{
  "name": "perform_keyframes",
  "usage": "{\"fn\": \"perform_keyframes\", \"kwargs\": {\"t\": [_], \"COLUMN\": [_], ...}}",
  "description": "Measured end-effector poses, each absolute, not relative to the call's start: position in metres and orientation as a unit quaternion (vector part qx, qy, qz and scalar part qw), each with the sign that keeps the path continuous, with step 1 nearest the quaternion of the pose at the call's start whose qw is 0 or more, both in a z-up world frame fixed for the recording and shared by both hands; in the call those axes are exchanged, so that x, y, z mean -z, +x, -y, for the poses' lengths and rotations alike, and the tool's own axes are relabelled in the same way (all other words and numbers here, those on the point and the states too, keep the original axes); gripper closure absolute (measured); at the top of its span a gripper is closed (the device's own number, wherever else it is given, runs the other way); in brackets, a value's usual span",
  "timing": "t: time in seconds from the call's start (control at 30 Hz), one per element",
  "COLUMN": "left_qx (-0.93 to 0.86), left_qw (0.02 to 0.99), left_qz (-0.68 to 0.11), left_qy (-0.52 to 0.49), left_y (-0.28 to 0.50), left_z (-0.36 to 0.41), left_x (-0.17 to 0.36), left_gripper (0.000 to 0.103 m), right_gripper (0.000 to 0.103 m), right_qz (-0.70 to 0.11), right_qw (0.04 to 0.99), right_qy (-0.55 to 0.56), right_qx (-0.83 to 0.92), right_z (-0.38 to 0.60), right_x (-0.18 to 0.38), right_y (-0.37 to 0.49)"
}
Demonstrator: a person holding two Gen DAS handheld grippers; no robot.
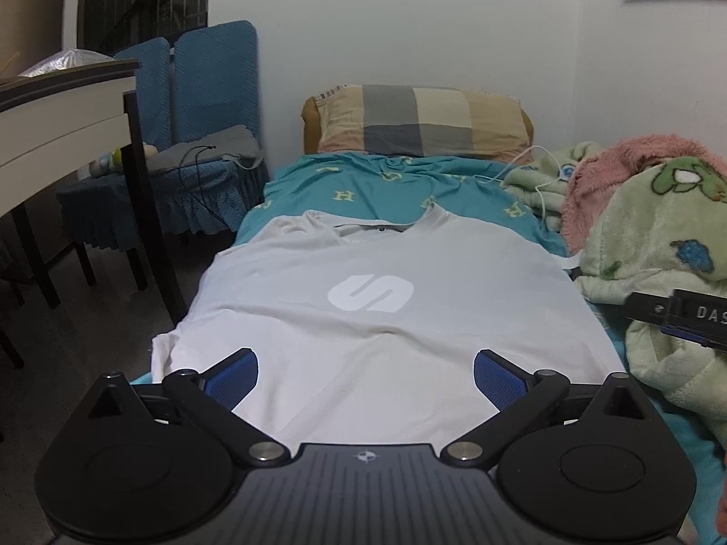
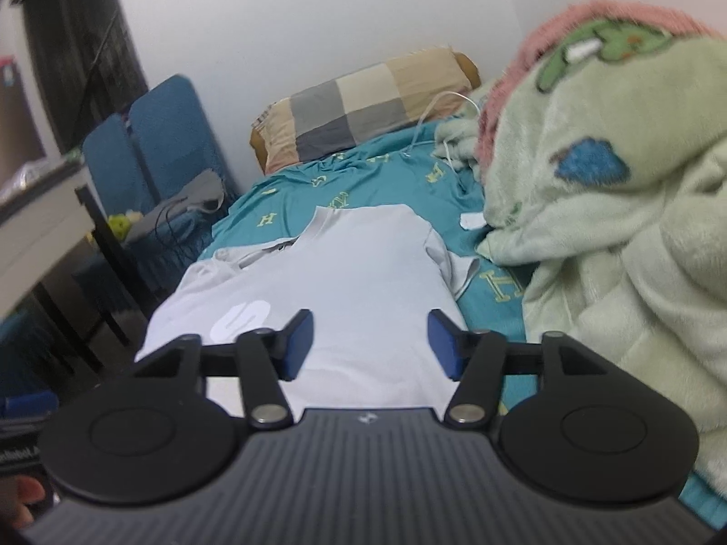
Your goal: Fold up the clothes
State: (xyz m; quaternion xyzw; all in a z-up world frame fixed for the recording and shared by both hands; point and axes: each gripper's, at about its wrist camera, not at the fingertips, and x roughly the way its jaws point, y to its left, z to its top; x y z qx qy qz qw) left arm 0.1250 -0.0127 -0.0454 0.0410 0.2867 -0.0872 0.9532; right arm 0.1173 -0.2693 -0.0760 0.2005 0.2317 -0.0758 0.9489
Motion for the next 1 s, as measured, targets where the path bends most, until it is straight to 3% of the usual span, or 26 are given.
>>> {"fn": "perform_keyframes", "kwargs": {"t": [0.03, 0.27, 0.5, 0.7, 0.77, 0.83, 1.0], "left_qx": [0.083, 0.062, 0.052, 0.042, 0.041, 0.039, 0.031], "left_qw": [0.953, 0.951, 0.941, 0.932, 0.929, 0.927, 0.930], "left_qz": [-0.288, -0.302, -0.330, -0.351, -0.358, -0.361, -0.356], "left_qy": [0.036, -0.006, -0.048, -0.074, -0.085, -0.091, -0.092], "left_y": [0.126, 0.139, 0.169, 0.188, 0.194, 0.197, 0.194], "left_z": [0.011, -0.006, -0.017, -0.024, -0.026, -0.027, -0.030], "left_x": [0.045, 0.049, 0.066, 0.080, 0.082, 0.083, 0.081], "left_gripper": [0.001, 0.001, 0.001, 0.001, 0.001, 0.001, 0.001], "right_gripper": [0.058, 0.057, 0.057, 0.059, 0.073, 0.095, 0.098], "right_qz": [-0.234, -0.281, -0.300, -0.261, -0.265, -0.277, -0.269], "right_qw": [0.946, 0.904, 0.853, 0.862, 0.869, 0.874, 0.892], "right_qy": [0.211, 0.293, 0.382, 0.392, 0.379, 0.360, 0.318], "right_qx": [0.080, 0.137, 0.192, 0.189, 0.177, 0.173, 0.175], "right_z": [0.274, 0.335, 0.373, 0.375, 0.373, 0.370, 0.374], "right_x": [0.078, 0.107, 0.171, 0.193, 0.193, 0.192, 0.163], "right_y": [0.119, 0.189, 0.256, 0.284, 0.289, 0.293, 0.295]}}
